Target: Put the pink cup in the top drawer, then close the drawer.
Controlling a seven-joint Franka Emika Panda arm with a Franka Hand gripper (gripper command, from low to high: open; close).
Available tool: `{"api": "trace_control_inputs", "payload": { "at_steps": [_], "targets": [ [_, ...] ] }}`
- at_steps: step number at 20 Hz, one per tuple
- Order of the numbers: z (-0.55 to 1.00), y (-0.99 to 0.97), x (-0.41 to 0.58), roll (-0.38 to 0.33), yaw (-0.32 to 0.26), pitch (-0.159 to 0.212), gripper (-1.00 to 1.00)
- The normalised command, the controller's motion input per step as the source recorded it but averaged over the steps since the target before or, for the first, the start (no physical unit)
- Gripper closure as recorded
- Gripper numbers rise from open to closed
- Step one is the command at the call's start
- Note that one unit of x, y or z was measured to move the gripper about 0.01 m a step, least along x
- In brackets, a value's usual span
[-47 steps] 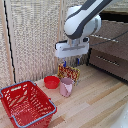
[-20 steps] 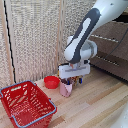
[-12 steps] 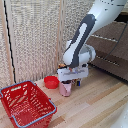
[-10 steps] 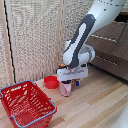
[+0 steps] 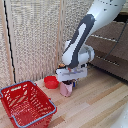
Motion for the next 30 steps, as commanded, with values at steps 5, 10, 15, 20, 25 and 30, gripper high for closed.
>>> {"api": "trace_control_inputs", "payload": {
  "at_steps": [5, 10, 15, 20, 25, 30],
  "targets": [
    [0.68, 0.15, 0.095, -0.023, 0.057, 0.1, 1.0],
    [0.87, 0.14, 0.106, -0.005, 0.017, 0.157, 1.0],
    [0.87, 0.08, 0.215, -0.01, 0.0, 0.14, 1.0],
    [0.87, 0.02, 0.302, -0.043, 0.0, 0.095, 1.0],
    [0.9, 0.0, 0.383, -0.06, 0.009, 0.037, 1.0],
    [0.94, -0.02, 0.413, -0.081, 0.024, 0.001, 1.0]
  ]
}}
